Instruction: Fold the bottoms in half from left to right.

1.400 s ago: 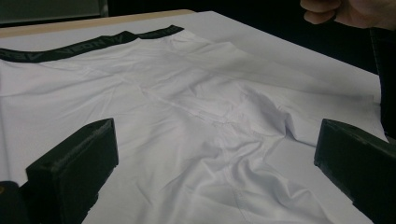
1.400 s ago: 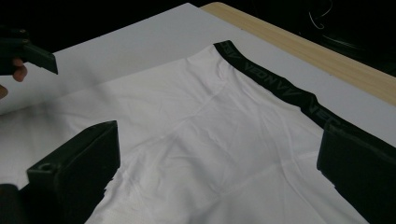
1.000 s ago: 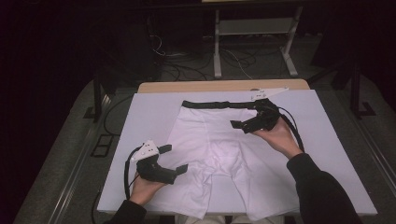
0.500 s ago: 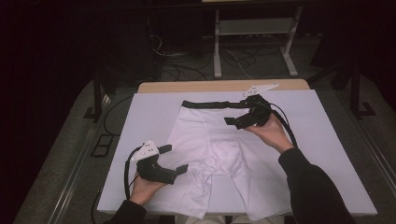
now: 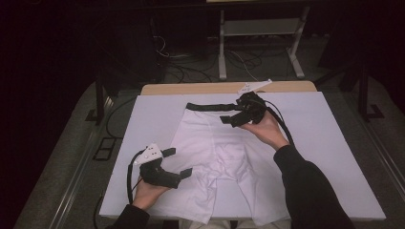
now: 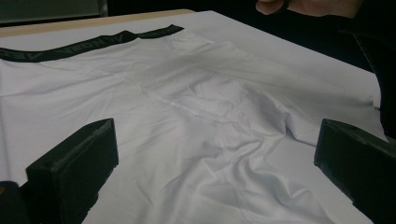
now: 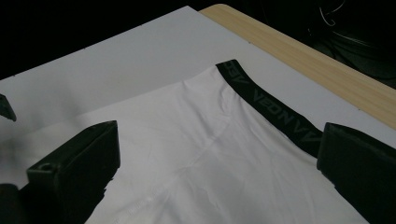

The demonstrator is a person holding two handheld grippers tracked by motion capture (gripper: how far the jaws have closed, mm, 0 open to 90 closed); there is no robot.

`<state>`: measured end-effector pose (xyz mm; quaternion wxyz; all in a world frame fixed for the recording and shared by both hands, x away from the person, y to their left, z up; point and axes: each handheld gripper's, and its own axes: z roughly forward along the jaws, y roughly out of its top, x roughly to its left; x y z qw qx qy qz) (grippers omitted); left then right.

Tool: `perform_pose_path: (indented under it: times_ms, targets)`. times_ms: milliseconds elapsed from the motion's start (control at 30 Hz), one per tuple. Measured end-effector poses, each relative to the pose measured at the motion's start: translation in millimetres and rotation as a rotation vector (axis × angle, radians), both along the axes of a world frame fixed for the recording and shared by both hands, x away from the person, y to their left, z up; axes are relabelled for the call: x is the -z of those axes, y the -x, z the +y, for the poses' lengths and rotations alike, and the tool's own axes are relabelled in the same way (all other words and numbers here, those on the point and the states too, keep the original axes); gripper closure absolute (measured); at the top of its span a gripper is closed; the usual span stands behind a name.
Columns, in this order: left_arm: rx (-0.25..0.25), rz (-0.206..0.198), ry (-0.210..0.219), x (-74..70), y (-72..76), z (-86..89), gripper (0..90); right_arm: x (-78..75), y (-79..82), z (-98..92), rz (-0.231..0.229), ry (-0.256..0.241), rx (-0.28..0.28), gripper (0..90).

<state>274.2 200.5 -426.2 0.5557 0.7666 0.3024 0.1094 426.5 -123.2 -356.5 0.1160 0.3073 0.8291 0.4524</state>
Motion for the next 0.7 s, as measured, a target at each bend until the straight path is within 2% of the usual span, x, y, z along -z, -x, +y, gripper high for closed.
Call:
perform_pose_path:
  times_ms: [700]
  targets:
    - [0.003,0.001,0.008,0.0,0.0,-0.2,0.0,3.1,-22.8,34.3,0.013,0.017,-0.018,0.0]
